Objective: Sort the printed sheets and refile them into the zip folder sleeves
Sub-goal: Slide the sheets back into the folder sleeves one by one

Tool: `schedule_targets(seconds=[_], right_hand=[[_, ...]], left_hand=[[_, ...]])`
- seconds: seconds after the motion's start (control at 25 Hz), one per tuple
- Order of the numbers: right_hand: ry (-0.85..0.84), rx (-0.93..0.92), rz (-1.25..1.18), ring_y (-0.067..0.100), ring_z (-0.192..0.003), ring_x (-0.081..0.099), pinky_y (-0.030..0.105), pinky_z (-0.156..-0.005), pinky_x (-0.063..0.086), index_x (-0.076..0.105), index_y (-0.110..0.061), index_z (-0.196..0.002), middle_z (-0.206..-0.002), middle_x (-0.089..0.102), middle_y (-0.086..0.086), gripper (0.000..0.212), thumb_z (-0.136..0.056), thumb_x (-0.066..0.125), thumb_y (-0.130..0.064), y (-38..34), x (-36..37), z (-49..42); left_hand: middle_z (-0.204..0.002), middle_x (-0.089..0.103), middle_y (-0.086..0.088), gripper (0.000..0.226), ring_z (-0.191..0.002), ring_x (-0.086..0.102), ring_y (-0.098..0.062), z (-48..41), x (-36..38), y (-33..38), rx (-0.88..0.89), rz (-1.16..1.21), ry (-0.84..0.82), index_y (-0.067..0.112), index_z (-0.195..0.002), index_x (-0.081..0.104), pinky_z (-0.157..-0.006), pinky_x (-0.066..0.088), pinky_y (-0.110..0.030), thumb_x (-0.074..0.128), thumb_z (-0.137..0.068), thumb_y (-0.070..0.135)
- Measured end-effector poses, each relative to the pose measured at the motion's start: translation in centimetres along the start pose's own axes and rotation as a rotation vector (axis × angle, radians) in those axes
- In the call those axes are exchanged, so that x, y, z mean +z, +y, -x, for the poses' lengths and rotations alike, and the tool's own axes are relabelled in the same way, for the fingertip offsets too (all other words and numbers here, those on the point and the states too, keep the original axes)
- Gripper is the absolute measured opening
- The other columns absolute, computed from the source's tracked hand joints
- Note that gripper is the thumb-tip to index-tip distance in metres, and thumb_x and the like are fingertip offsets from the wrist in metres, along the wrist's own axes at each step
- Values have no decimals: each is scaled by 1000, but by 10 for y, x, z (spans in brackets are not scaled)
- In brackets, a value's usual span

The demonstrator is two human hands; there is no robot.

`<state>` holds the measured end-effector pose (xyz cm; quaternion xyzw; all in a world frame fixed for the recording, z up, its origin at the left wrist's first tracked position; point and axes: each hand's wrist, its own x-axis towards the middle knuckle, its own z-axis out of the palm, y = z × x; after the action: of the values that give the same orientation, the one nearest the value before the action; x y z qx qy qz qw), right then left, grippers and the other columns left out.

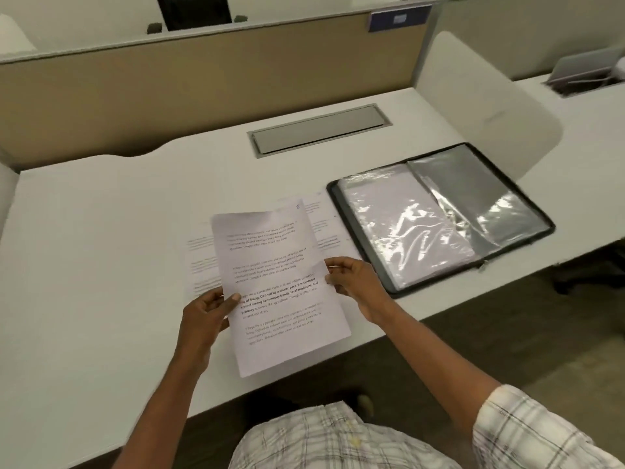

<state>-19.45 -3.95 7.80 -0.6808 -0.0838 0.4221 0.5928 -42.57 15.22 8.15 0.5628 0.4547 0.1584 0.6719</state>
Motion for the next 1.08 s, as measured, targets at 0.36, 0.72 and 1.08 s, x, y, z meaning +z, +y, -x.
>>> schedule_targets(seconds=[0.36, 0.72, 1.08], right_hand=[[166, -7, 98, 18, -92, 77, 34, -81, 63, 67, -14, -115, -106, 78, 3, 29, -89, 77, -10, -16, -192, 22], [287, 72, 145, 23, -94, 77, 35, -78, 63, 73, -8, -112, -103, 79, 4, 25, -88, 78, -12, -57, -355, -39], [218, 15, 88, 39, -105, 72, 50, -96, 58, 73, -3, -114, -110, 77, 14, 30, -87, 79, -13, -100, -451, -104]], left_hand=[[-115, 78, 0, 30, -107, 74, -22, 2, 198, 0, -20, -44, -218, 14, -123, 71, -95, 58, -45, 74, -93, 15], [-107, 80, -2, 33, -98, 76, -19, -77, 362, 13, -80, -26, -359, 15, -121, 69, -83, 62, -31, 67, -94, -3], [-109, 79, -7, 30, -99, 76, -23, -119, 468, 46, -86, 29, -361, 7, -120, 72, -80, 62, -28, 69, -93, -4]])
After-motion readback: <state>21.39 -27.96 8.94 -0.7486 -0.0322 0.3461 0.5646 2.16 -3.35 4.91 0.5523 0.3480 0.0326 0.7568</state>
